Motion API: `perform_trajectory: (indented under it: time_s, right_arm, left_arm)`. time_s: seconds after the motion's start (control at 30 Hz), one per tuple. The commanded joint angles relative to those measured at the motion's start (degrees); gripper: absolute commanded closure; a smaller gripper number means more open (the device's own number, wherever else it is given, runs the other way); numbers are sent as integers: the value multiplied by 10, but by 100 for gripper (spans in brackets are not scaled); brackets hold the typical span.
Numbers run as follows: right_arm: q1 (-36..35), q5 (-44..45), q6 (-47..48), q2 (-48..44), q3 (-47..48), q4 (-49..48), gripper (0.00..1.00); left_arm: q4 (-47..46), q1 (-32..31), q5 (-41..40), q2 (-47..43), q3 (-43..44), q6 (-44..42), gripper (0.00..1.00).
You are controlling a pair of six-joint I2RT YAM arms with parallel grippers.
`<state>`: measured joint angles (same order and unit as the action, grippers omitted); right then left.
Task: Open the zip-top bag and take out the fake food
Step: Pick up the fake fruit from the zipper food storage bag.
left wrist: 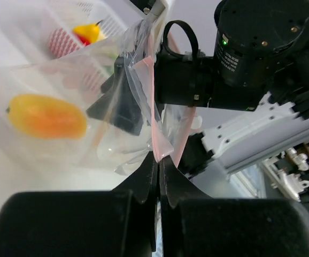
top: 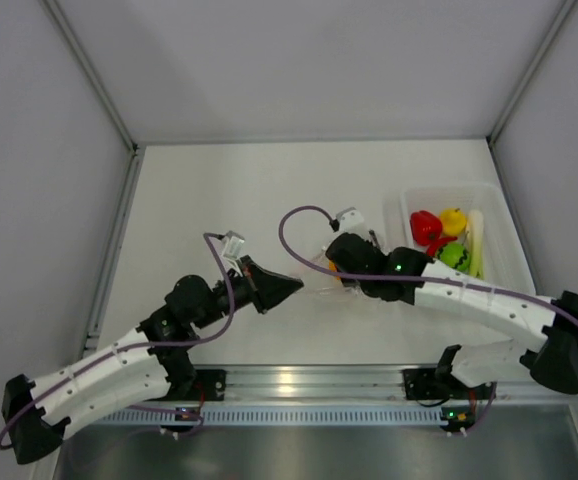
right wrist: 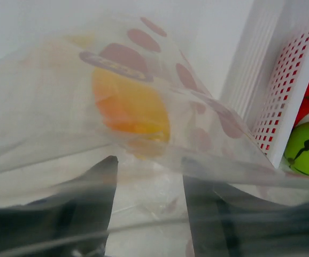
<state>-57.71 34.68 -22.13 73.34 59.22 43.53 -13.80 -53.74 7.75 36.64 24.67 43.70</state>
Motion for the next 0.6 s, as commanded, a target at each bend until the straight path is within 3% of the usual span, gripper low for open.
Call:
perform_trajectory:
  time_s: [0.0,0.33,0.57]
  right_arm:
    - [45,46,-35,-66,35,154,47]
    - [37,26,-39,-57,29,178,48]
    - [23,93,-99,64,36,233,45]
  left_arm:
    - [-27,6,-39,-9,21,18,100]
    - [-26,6,-129,52,-33,74,100]
    - [-26,6,-179,81,-75,103,100]
